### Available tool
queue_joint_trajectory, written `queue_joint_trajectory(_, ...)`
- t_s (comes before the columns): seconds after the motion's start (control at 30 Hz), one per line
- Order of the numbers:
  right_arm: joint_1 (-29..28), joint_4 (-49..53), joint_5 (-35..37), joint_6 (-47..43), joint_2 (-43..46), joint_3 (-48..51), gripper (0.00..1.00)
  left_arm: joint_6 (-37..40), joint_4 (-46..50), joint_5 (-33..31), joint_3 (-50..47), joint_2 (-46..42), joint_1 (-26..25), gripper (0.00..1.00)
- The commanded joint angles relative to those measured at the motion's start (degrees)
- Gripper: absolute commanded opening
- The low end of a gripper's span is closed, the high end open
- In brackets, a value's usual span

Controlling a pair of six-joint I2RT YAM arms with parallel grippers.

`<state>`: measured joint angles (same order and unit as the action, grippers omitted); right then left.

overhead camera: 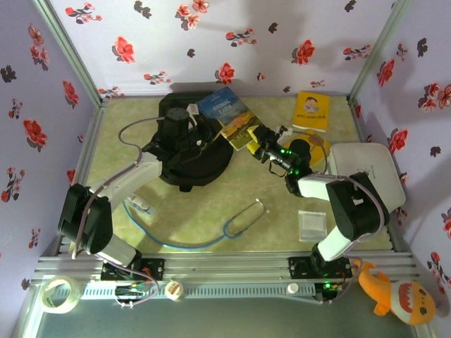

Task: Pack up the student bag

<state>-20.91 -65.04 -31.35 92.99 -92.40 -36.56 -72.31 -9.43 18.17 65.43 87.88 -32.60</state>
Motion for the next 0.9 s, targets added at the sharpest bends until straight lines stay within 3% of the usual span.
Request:
queue_joint_trajectory(0.0, -0.2, -3.3, 0.8, -1.0, 0.0, -2.2, 0.38, -0.5, -5.0, 1.3, -0.1, -2.3, 0.6, 0.0)
queue_joint_trajectory(0.07, 0.0, -1.9, 0.9, -2.4, 0.6, -2.3, 0.26, -0.2, -4.4, 1.3, -0.5, -2.6, 0.8, 0.0)
queue_joint_trajectory(0.1, 0.2, -0.6, 1.0, -3.4, 1.1, -2.4, 0.2, 0.5, -3.5, 1.3, -0.8, -2.9, 1.0, 0.06)
queue_joint_trajectory(0.17, 0.6, 2.7, 1.0, -6.0, 2.7, -2.6, 0.11, 2.8, -0.8, 1.0, -1.1, -3.7, 1.5, 0.28)
queue_joint_trajectory(0.23, 1.1, 7.9, 1.1, -9.5, 5.2, -2.9, 0.09, 9.2, 6.9, -0.6, -0.6, -4.8, 1.8, 0.51)
queue_joint_trajectory(0.3, 1.5, 13.0, 1.3, -13.3, 7.9, -3.2, 0.08, 17.1, 16.8, -4.5, 0.8, -5.7, 1.9, 0.65)
queue_joint_trajectory(0.43, 2.7, 26.9, 2.6, -21.9, 13.7, -4.6, 0.06, 34.8, 34.6, -12.3, 5.2, -6.2, 2.0, 0.83)
queue_joint_trajectory(0.63, 3.7, 44.6, 6.8, -33.6, 20.0, -7.8, 0.05, 51.0, 44.2, -16.0, 7.9, -7.2, 1.5, 1.0)
queue_joint_trajectory(0.87, 4.6, 54.5, 10.8, -39.3, 23.8, -9.4, 0.05, 66.6, 48.9, -16.4, 8.8, -5.5, -1.2, 0.96)
